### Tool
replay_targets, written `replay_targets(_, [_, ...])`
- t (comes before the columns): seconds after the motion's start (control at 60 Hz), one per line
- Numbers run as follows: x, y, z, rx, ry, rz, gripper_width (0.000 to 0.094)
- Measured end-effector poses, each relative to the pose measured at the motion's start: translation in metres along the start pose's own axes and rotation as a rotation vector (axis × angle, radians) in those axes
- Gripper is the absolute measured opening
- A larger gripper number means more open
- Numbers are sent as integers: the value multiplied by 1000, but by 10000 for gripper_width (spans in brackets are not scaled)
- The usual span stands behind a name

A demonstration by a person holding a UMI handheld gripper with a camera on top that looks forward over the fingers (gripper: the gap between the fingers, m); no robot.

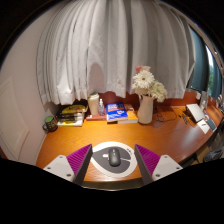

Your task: Arrange mouse

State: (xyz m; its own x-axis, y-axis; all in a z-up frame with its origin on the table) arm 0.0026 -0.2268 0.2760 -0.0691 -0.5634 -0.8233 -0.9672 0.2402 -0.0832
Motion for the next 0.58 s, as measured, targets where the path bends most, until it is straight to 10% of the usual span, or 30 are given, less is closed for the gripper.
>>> replay_targets(0.583, [1, 19, -81, 5, -73, -3, 851])
Point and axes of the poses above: the point between the fingertips, and its own axes, seen from behind it with the camera up: y to the left, x down, z forward, the way the camera looks, the point moved 8 cm from there along -z, backward, against the way the camera looks, and after that the axes turned 10 degrees about x, right-handed, at the moved point
